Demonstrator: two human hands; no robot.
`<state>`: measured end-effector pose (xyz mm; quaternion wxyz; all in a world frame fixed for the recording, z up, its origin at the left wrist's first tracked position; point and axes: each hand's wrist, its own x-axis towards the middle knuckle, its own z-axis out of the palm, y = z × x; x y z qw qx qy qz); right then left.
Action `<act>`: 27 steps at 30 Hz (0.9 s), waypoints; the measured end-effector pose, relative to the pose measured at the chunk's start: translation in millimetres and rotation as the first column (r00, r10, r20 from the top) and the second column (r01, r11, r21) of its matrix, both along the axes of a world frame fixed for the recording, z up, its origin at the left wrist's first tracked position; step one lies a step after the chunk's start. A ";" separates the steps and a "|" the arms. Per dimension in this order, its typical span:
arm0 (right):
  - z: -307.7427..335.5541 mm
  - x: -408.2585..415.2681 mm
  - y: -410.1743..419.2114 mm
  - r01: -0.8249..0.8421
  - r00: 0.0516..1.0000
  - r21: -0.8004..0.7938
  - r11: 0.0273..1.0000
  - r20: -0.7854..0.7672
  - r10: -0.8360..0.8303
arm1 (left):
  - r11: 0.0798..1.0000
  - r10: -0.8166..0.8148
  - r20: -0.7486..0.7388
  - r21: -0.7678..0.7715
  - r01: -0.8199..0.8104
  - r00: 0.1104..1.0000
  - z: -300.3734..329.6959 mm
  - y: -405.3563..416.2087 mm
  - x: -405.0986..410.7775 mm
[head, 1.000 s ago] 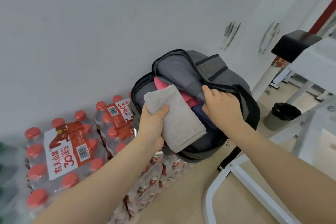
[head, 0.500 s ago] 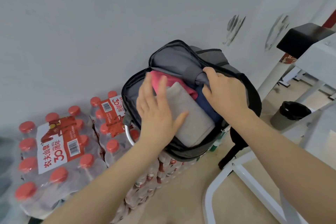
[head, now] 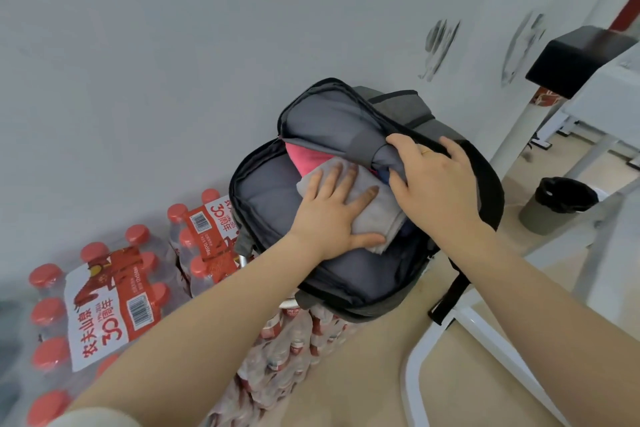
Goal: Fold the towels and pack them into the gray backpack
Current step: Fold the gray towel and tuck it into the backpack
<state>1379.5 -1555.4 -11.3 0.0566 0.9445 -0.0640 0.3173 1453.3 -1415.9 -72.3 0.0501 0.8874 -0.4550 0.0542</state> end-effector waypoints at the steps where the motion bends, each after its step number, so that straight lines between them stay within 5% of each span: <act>1: -0.4 -0.2 0.6 -0.009 1.000 0.025 1.000 -0.015 0.009 | 1.000 0.008 -0.003 0.014 -0.008 1.000 0.6 -1.4 1.3; 5: -5.1 -3.2 2.3 -0.056 0.996 0.064 0.996 -0.067 0.060 | 0.999 -0.044 -0.016 -0.002 0.044 0.999 5.6 13.2 1.4; 9: -5.2 -14.8 4.5 -0.168 0.986 0.177 0.970 0.044 0.163 | 0.911 -0.142 0.175 -0.362 0.198 0.974 12.4 46.0 1.0; 11: 1.9 -18.0 4.9 -0.051 0.998 0.273 0.961 0.060 0.036 | 0.875 -0.146 0.262 -0.415 0.248 0.954 16.0 55.3 2.8; 13: 8.7 -16.4 -4.7 0.199 0.977 0.360 0.912 -0.142 -0.157 | 0.869 -0.155 0.284 -0.415 0.267 0.946 19.1 56.7 6.2; 15: 13.3 -16.0 -15.5 0.318 0.920 0.493 0.810 -0.367 -0.139 | 0.876 -0.160 0.269 -0.405 0.262 0.950 24.6 53.2 8.1; 20: 16.6 -31.9 -15.8 -0.019 0.958 0.536 0.844 -0.231 0.168 | 0.869 -0.299 0.426 -0.248 0.428 0.854 44.0 27.6 -0.3; 23: 15.1 -49.8 3.8 -0.175 0.913 0.596 0.784 -0.200 0.356 | 0.859 -0.354 0.477 -0.173 0.481 0.804 55.5 15.7 -10.1; 27: 1.1 -67.4 23.7 -0.231 0.926 0.599 0.767 -0.106 0.362 | 0.843 -0.389 0.508 -0.140 0.519 0.769 59.2 10.8 -9.1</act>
